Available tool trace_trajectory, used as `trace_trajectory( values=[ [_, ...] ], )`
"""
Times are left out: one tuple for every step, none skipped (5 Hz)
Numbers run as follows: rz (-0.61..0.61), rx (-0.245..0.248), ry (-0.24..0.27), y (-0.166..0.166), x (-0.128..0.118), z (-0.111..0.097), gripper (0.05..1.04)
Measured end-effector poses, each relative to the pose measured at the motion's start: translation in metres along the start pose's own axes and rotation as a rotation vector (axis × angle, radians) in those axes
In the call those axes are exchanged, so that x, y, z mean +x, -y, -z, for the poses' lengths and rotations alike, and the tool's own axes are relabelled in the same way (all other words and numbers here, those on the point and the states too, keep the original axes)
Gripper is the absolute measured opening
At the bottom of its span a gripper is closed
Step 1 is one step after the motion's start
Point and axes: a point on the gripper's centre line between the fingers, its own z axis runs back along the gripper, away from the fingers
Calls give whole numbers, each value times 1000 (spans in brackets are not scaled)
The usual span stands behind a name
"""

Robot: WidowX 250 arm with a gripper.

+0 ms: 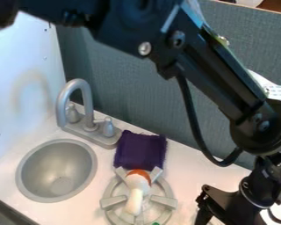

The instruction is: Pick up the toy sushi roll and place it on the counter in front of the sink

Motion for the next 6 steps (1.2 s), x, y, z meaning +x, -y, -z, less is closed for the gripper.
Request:
trace_trajectory(
  values=[
    [4,23,-38,-1,-5,14,1003],
    [20,33,-57,6,7,28,1003],
    [28,40,-54,11,16,38,1003],
    [27,32,-41,15,22,40,1003],
    [10,38,-52,14,32,45,1003],
    [-11,17,-42,9,43,45,1003]
  ],
)
